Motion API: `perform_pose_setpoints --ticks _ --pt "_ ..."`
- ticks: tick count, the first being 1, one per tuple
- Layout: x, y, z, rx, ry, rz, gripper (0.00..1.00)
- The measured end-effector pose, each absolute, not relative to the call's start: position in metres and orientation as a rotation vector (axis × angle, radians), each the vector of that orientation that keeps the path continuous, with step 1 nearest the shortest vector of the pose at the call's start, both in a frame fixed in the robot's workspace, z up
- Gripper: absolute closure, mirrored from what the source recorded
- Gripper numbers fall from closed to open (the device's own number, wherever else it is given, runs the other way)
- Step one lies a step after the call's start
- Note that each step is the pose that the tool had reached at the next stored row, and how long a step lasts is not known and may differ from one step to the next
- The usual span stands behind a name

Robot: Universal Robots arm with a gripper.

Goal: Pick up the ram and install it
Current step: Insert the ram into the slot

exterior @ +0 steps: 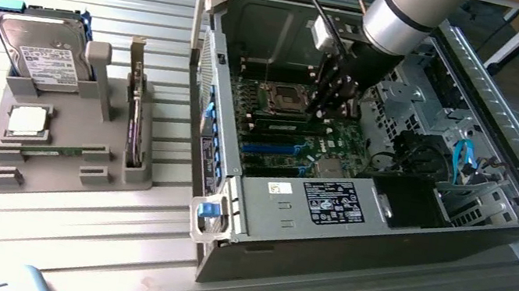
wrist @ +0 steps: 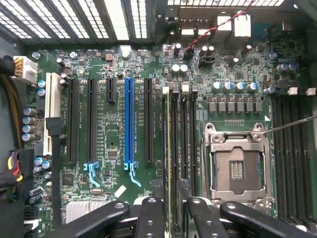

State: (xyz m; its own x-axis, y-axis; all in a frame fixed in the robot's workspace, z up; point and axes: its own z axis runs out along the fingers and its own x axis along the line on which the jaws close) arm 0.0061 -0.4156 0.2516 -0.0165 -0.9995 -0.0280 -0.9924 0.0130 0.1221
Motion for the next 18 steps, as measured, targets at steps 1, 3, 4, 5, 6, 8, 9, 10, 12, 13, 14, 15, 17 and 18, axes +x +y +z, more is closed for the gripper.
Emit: perform_pose_setpoints --ticks 1,3,4,5,6,8,9,10,12,13,14,15,17,18 --pt "0.006 -0.416 0.252 2.156 -2.188 -0.164 0.75" --pt "0.006 -0.416 0.254 2.156 -2.188 -0.165 0.75" --pt "0.007 -0.416 0.255 2.156 -2.188 -0.164 0.75" --pt "0.007 -0.416 0.256 2.156 -2.188 -0.164 0.75" --pt "0.007 -0.416 0.257 2.156 -2.188 -0.165 0.75" --pt "0.007 -0.416 0.258 2.156 -2.188 -0.164 0.75" --pt "0.007 -0.416 0.259 2.156 -2.188 -0.164 0.75" --pt "0.007 -0.416 0.259 2.156 -2.188 -0.164 0.75" --pt "0.007 -0.416 0.261 2.156 -2.188 -0.164 0.75" --pt "0.007 -0.416 0.263 2.156 -2.188 -0.164 0.75" --pt "0.007 -0.416 0.265 2.156 -2.188 -0.165 0.75" --pt "0.007 -0.416 0.267 2.156 -2.188 -0.165 0.75" --pt "0.008 -0.416 0.271 2.156 -2.188 -0.164 0.75" --pt "0.008 -0.416 0.273 2.156 -2.188 -0.165 0.75"
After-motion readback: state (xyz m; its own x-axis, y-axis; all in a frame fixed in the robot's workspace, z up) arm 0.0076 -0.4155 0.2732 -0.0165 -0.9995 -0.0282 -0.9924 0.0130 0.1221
